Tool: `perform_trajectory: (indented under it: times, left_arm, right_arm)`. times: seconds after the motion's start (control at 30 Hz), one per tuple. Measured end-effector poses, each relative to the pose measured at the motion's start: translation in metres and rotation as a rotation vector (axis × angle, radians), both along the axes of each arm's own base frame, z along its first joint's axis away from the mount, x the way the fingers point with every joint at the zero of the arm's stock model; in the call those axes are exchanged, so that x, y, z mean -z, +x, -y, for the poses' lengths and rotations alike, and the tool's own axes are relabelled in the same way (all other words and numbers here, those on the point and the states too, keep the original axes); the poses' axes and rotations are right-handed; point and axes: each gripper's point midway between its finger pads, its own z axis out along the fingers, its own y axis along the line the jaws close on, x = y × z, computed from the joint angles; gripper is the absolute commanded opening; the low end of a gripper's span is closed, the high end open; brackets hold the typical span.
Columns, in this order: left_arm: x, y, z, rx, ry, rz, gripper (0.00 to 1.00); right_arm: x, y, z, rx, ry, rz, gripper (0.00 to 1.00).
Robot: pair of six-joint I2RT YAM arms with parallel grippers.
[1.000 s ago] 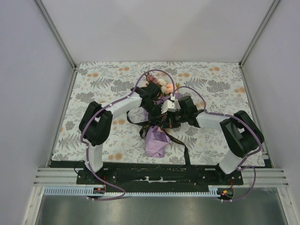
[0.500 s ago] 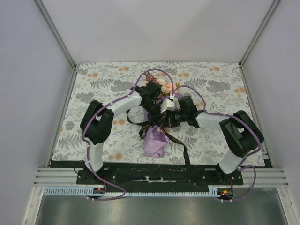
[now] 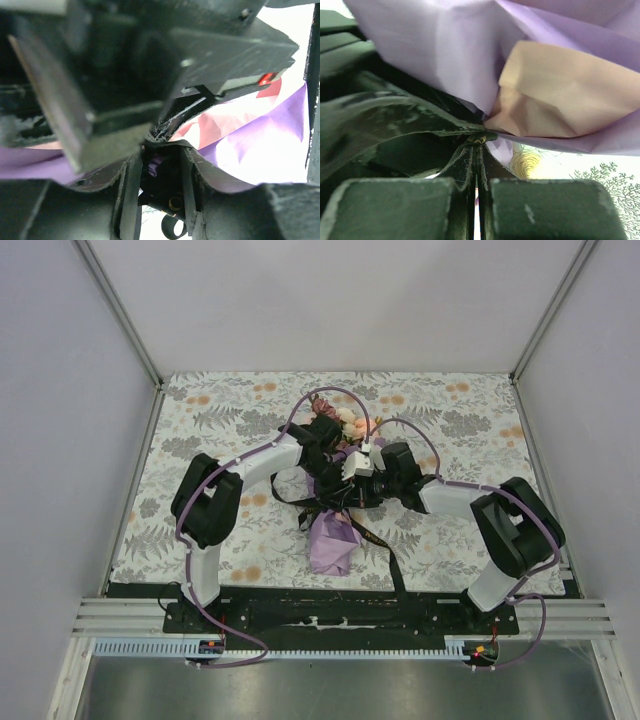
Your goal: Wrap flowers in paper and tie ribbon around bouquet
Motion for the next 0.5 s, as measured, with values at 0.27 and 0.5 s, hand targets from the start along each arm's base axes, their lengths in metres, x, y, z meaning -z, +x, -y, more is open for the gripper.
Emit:
perform_trajectory:
  times: [0.27, 0.5]
  left_arm:
    - [-0.001, 0.003, -0.001, 0.006, -0.006, 0.008, 0.18]
    - [-0.001, 0.012, -0.008, -0.019, -0.008, 0.013, 0.02]
  right_arm:
    - [-0.019, 0.003, -0.002, -0.021, 0.040, 0.081, 0.00]
    - [-0.016, 0.001, 0.000, -0.036, 0.031, 0.100, 0.06]
